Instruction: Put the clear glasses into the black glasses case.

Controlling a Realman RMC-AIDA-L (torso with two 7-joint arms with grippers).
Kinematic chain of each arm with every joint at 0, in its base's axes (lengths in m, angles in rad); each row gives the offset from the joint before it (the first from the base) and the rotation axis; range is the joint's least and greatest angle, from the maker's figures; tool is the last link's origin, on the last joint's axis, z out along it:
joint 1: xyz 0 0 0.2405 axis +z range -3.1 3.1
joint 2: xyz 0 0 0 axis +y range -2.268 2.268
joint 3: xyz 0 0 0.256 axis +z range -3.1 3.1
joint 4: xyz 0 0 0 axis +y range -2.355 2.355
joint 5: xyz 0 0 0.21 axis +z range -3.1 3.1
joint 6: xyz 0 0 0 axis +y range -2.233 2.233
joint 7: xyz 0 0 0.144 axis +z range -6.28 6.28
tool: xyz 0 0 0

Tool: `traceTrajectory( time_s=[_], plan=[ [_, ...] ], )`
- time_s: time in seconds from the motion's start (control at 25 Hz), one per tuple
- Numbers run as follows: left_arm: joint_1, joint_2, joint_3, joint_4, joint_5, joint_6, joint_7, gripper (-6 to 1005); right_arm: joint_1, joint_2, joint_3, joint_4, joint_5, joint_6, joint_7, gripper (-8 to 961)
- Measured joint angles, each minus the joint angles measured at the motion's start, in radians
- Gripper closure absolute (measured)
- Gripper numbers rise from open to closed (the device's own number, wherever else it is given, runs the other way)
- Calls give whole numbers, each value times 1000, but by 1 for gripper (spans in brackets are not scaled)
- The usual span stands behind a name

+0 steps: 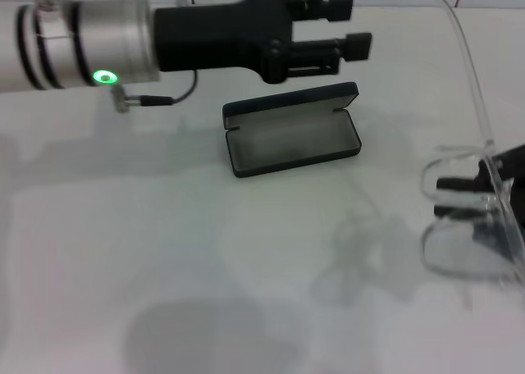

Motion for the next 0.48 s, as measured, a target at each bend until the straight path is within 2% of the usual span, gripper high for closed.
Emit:
traceTrajectory(
  time_s=[0.12, 0.16, 0.2, 0.28, 0.4, 0.48],
  plan=[
    [-21, -21, 3, 0, 29, -30, 12, 358, 31, 16, -17, 26, -1, -28, -6, 827],
    [-21, -21, 3, 0, 29, -30, 12, 358, 53, 21, -29, 46, -2, -27, 2, 827],
    [-41, -33, 5, 1, 44, -37, 26, 358, 74, 25, -38, 66, -2, -23, 14, 827],
    [-53, -37, 5, -1, 47, -38, 37, 358, 120, 29, -45, 121, -3, -13, 53, 826],
    [-56, -39, 6, -4, 27, -38, 62, 358, 236, 25, -45, 280, -3, 20, 134, 825],
    [-52, -40, 7, -9, 0, -33, 87, 358, 276, 23, -44, 346, -3, 34, 147, 825]
  ],
)
